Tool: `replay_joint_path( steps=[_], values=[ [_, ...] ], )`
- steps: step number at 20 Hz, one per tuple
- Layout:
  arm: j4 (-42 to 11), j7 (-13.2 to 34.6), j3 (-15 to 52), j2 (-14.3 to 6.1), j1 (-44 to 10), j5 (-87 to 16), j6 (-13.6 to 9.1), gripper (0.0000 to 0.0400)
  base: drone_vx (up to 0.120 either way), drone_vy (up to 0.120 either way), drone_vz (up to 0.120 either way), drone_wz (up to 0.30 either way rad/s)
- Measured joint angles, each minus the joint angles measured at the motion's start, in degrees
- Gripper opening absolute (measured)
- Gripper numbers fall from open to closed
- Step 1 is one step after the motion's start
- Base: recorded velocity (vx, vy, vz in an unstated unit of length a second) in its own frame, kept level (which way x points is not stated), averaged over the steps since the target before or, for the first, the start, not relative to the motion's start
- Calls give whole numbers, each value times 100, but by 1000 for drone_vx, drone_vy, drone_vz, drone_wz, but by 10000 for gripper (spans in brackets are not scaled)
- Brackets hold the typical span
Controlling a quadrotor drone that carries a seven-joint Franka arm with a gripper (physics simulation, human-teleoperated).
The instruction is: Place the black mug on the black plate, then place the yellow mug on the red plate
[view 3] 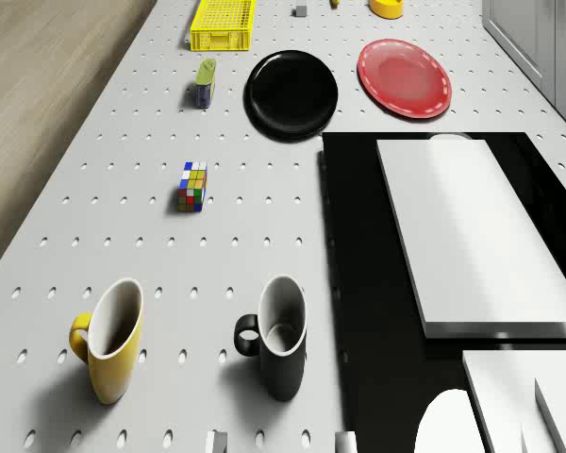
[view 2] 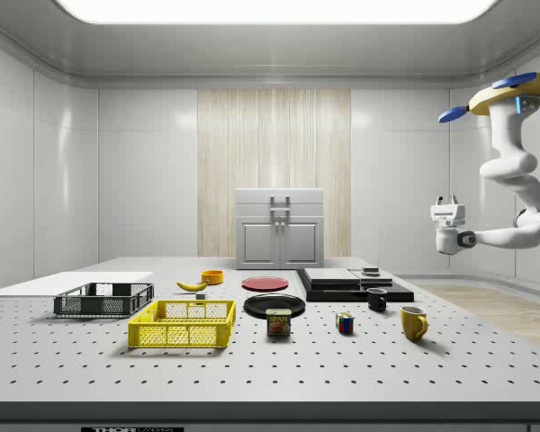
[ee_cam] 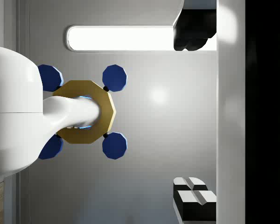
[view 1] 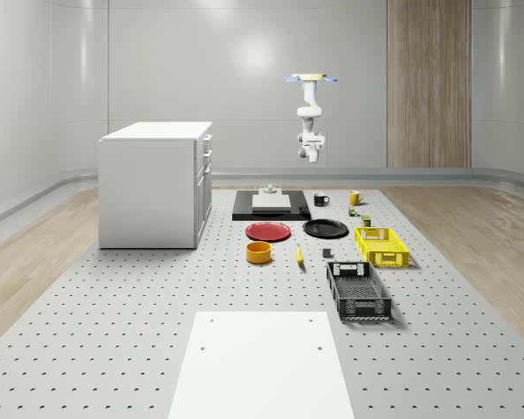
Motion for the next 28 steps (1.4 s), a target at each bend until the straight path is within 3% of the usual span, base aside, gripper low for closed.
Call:
replay_joint_path(
  steps=[6,12,16,28],
  values=[
    [733,-9,8,145,-16,6,-561,400,0,0,0,0],
    [1351,-13,14,370,-26,10,-927,400,0,0,0,0],
    [1563,-15,17,450,-30,11,-1041,400,0,0,0,0],
    [1694,-19,24,484,-41,14,-1085,400,120,0,0,0]
  ],
)
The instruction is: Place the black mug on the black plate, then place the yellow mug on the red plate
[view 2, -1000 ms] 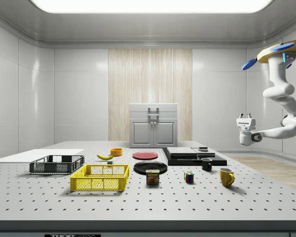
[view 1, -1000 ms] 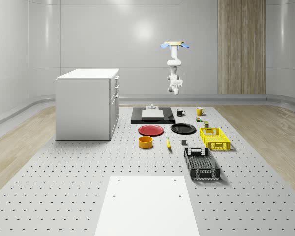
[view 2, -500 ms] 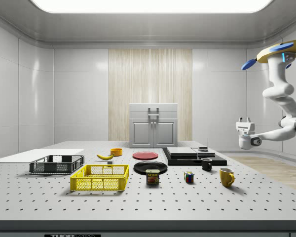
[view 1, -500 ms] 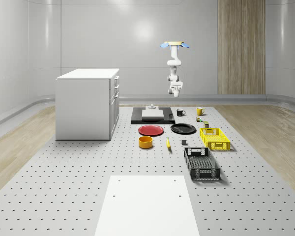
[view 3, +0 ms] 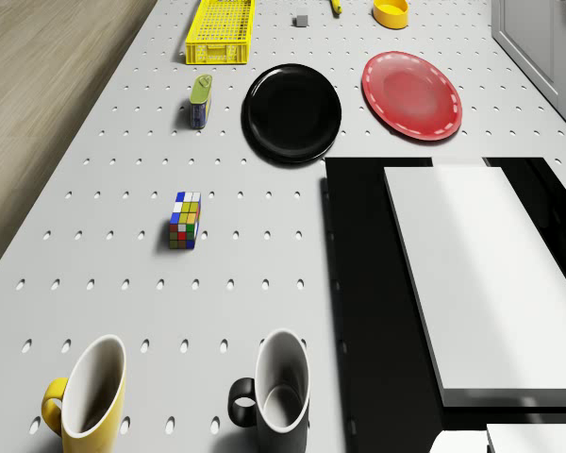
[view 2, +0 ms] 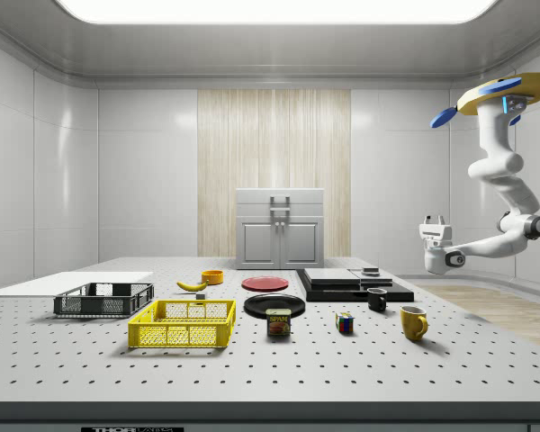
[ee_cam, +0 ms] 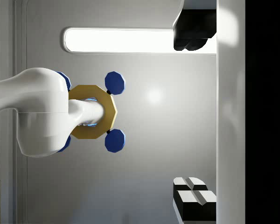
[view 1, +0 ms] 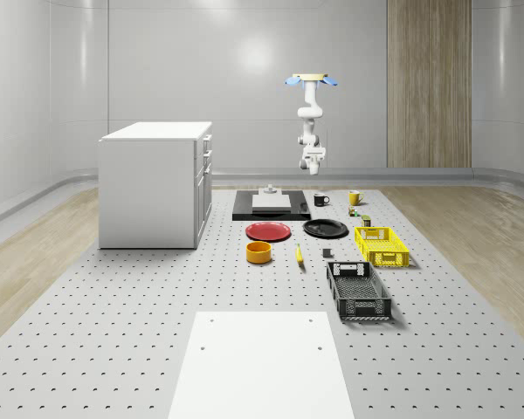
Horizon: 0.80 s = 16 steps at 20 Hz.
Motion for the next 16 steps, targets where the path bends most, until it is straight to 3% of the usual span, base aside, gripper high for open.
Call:
replay_joint_path(
  steps=[4,10,16],
  values=[
    [-5,-1,2,-9,-3,-1,13,400,120,0,0,0],
    [-20,-2,8,-26,-7,-5,38,400,120,-107,0,0],
    [-37,-1,20,-44,-12,-20,63,400,120,0,0,0]
  ],
)
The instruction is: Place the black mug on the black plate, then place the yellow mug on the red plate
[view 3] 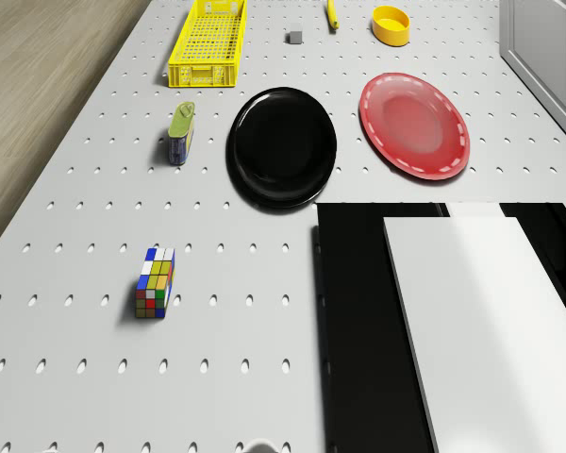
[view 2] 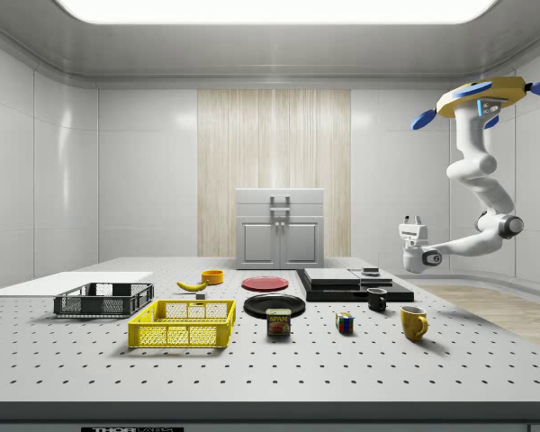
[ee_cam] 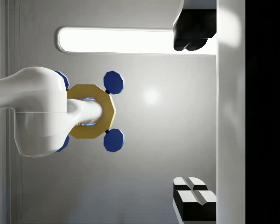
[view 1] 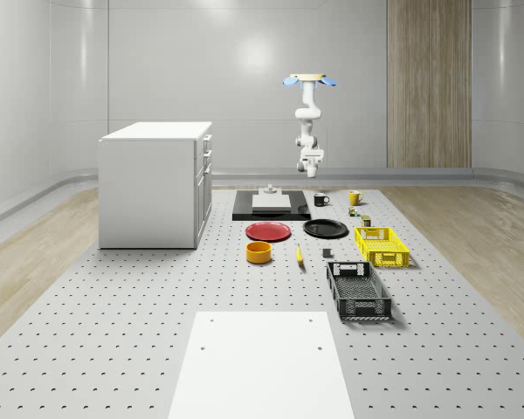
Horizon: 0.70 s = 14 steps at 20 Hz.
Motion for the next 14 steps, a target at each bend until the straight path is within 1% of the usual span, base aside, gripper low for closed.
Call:
replay_joint_path(
  steps=[1,2,14],
  values=[
    [-3,0,3,-3,-1,-4,4,400,120,-120,0,0],
    [-6,1,7,-6,-3,-10,9,400,120,-40,0,0],
    [-46,30,172,-44,-55,-238,62,400,120,0,0,0]
  ],
)
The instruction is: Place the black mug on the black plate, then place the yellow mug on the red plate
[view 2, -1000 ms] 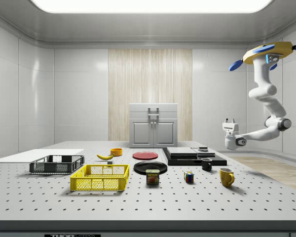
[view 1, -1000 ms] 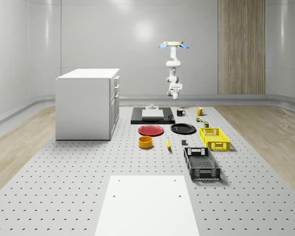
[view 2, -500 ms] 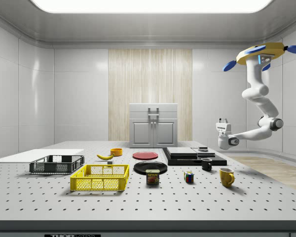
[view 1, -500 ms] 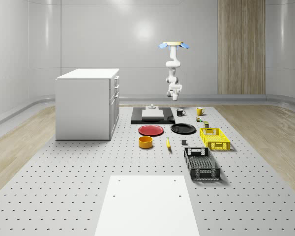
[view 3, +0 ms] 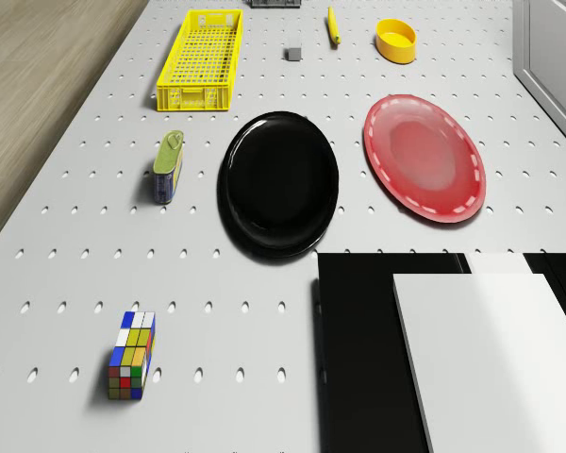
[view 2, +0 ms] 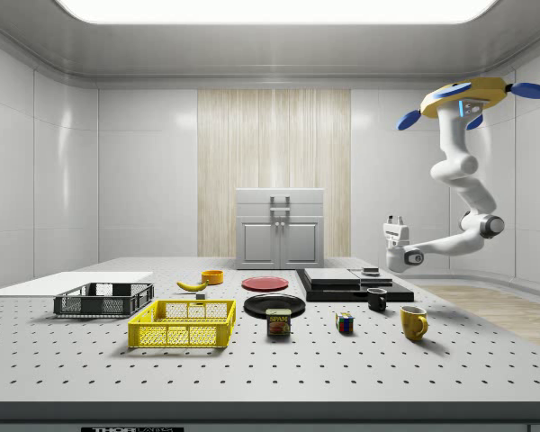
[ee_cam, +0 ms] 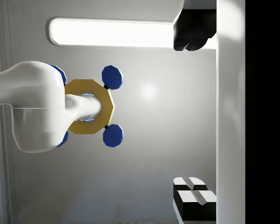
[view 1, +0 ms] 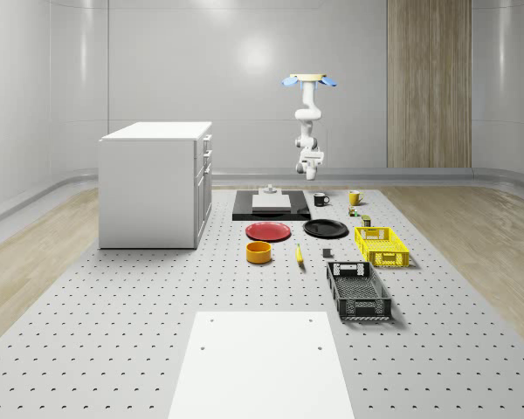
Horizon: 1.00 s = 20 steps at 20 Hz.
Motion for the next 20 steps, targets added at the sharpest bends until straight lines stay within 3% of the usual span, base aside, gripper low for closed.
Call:
replay_joint_path(
  steps=[7,10,13,16,20],
  values=[
    [-66,79,422,-33,-130,-594,39,400,114,0,0,0],
    [-158,156,815,-61,-254,-1150,65,400,0,0,0,0],
    [-381,288,1430,-118,-454,-2035,107,400,0,0,-107,0],
    [-879,524,2317,-233,-767,-3364,175,400,0,0,-120,0],
    [-2150,1137,3769,-515,-1430,-5791,244,400,0,0,-120,0]
  ],
)
